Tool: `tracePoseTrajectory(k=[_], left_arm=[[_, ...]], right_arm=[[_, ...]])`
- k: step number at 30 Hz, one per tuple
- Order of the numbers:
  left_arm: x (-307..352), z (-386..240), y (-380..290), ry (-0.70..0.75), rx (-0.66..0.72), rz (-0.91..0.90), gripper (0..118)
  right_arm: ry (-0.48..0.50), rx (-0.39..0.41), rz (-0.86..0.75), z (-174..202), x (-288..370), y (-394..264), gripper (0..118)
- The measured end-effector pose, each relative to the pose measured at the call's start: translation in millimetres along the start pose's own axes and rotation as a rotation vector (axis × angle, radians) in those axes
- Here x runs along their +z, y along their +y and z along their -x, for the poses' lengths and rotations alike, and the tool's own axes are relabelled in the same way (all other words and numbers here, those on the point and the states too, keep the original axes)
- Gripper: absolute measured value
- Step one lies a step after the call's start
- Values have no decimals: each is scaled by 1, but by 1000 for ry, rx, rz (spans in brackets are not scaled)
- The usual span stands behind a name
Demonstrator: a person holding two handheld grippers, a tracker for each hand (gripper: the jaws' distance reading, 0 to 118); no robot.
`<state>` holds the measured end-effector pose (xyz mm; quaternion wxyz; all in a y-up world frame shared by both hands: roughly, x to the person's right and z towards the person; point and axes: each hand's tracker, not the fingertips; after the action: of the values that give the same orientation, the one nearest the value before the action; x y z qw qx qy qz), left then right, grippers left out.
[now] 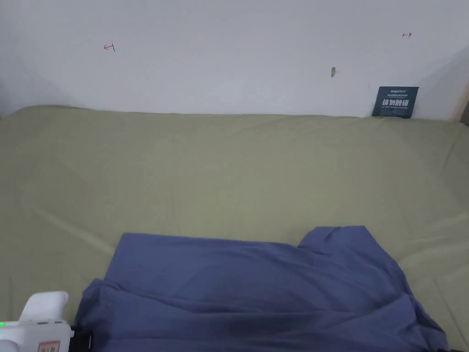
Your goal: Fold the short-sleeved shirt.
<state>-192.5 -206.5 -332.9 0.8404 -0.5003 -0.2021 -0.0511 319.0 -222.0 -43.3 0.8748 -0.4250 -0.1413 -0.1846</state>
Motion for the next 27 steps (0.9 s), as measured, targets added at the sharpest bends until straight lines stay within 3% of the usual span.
tracePoseTrajectory(k=[9, 10, 11, 12, 13, 14, 15, 18, 19, 21, 22, 27], left_arm=[[4, 5, -20, 1, 17, -8, 5], [4, 7, -20, -3, 28, -12, 5], [4, 9, -20, -16, 50, -12, 10], [5, 13, -19, -33, 84, -7, 35], [5, 17, -19, -41, 101, -17, 72], [7, 20, -20, -57, 109, -50, 109], [14, 21, -20, -65, 120, -86, 113], [35, 18, -14, -36, 123, -152, 107], [40, 16, -10, -31, 114, -177, 95], [47, 13, -3, -40, 73, -225, 17], [44, 10, 3, -27, 66, -221, 0], [20, -3, 38, -49, 39, -218, 0]], right_arm=[[-10, -14, 1, 4, 4, -22, 14], [-9, -16, -1, 3, 4, -21, 19], [-10, -26, -1, 3, 5, -20, 45], [-22, -45, -8, 3, 7, -18, 75], [-26, -61, -20, 2, 9, -18, 101], [-33, -73, -47, 2, 13, -16, 114], [-25, -83, -87, 3, 19, -14, 114], [-28, -83, -114, 8, 30, -2, 110], [-29, -60, -153, 11, 35, 0, 98], [-53, -16, -213, 20, 41, 8, 19], [-70, 5, -224, 23, 39, 12, 2], [-23, -32, -239, 25, 25, 26, 2]])
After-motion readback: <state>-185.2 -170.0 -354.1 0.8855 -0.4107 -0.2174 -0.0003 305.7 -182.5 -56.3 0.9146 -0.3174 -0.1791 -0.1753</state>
